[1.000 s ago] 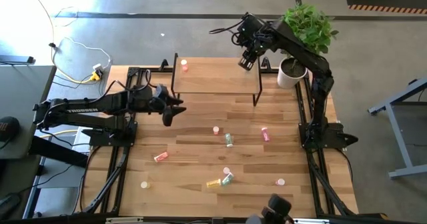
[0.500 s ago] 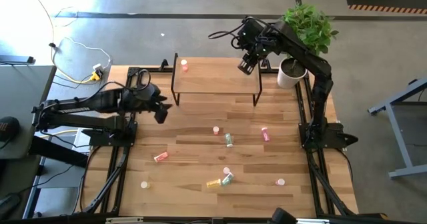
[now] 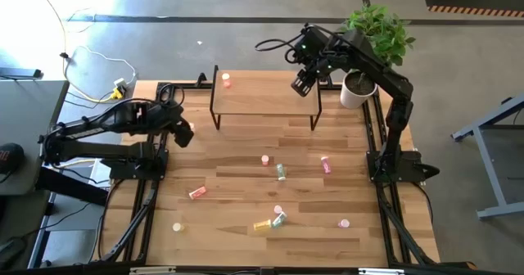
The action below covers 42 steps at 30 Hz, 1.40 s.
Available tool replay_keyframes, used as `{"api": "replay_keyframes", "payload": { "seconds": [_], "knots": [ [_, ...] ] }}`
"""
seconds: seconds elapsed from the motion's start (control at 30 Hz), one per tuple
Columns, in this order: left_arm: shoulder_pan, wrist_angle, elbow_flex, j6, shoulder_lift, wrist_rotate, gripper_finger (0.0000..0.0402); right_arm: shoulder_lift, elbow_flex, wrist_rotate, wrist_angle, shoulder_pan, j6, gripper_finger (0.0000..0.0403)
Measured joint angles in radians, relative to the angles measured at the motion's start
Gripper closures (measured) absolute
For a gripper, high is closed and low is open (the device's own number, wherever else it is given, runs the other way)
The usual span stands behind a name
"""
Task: Pick and place medicine bottles onto shelf by color
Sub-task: Put the top yellow pill bottle on the shelf
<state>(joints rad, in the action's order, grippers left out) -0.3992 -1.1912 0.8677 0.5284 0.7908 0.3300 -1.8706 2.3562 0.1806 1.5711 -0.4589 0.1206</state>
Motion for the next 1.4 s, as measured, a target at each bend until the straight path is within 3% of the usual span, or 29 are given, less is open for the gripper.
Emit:
{"api": "replay_keyframes", "payload": {
  "seconds": [0.17,0.37,0.73,0.97,1.2,1.4],
  "knots": [
    [-0.082,-0.02,0.0,-0.149,0.074,-0.034,0.0193,0.0,0.0,-0.003,0.0,0.018,0.014,0.0265],
    [-0.16,-0.014,0.0,-0.481,0.155,-0.099,0.0193,0.0,-0.001,-0.006,0.0,0.038,0.064,0.0265],
    [-0.177,0.043,-0.004,-0.823,0.102,-0.217,0.0193,0.0,-0.001,-0.006,0.0,0.052,0.031,0.0265],
    [-0.185,0.046,-0.07,-0.808,0.112,-0.251,0.0193,0.0,-0.001,-0.001,-0.001,0.038,0.028,0.0265],
    [-0.192,0.161,-0.132,-0.761,0.124,-0.213,0.0193,0.0,-0.001,0.02,-0.022,0.038,-0.016,0.0265],
    [-0.237,0.166,-0.135,-0.741,0.182,-0.164,0.0193,0.0,-0.001,0.02,-0.031,0.038,-0.016,0.0265]
  ]
}}
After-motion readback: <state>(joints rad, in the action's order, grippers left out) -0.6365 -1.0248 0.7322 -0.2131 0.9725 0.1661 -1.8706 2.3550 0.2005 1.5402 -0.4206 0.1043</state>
